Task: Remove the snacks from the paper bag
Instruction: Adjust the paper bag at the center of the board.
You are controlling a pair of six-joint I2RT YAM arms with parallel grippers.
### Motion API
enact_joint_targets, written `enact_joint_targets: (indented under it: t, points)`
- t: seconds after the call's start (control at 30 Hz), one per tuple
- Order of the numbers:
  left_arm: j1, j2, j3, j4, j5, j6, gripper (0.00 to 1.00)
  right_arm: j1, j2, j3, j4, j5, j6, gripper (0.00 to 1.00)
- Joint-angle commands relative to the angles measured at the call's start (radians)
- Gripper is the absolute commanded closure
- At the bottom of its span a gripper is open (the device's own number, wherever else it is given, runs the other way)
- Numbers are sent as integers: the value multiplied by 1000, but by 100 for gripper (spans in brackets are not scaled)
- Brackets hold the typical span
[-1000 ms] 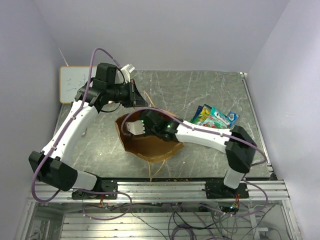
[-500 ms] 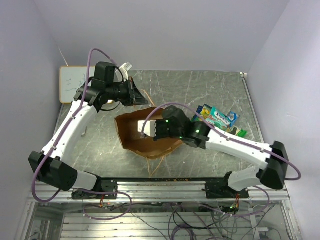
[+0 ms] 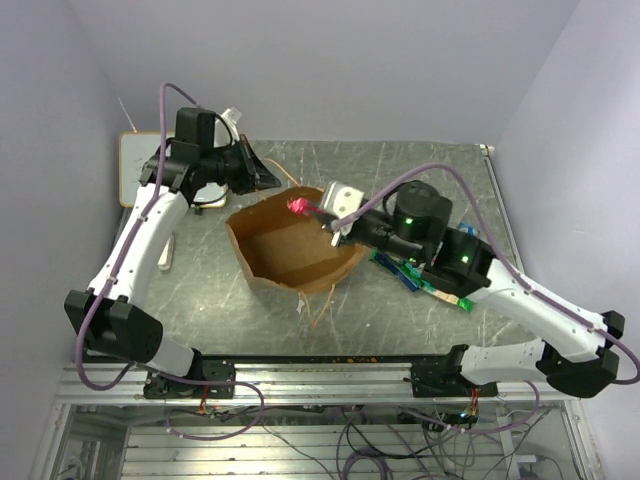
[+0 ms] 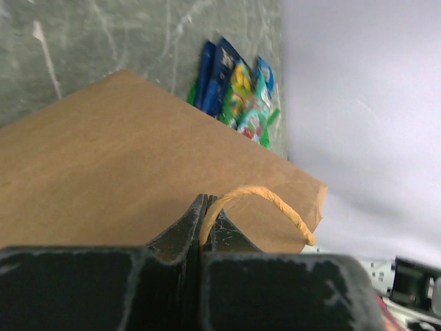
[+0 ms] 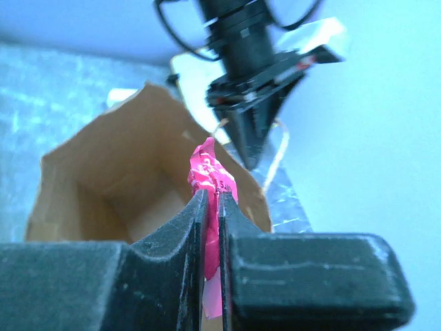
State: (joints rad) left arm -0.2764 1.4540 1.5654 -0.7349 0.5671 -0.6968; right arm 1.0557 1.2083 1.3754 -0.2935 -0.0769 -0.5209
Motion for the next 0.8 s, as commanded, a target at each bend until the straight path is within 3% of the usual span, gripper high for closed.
enact_joint_targets:
  t: [0.0,0.17,0.27,0.4,0.53,0.67,0.77]
  points:
    - [55,58,79,-19,-48,17,93,0,-31,67,99,186,90,100]
    - [77,157,186,-93,-78,96,92,-15,-8,70,185,497,55,100]
    - [91,200,245,-142,-110,148,90,-114,13,73,152,618,117,100]
    - [110,220,284,-177,-134,187,83,-282,-7,22,65,677,274,100]
    - [131,221,310,-217,-173,227,70,-387,-71,-85,-19,717,425,100]
    - [144,207,323,-252,-205,237,65,-444,-138,-193,-77,727,560,100]
    - [144,197,319,-258,-210,230,50,-478,-146,-261,-158,775,648,100]
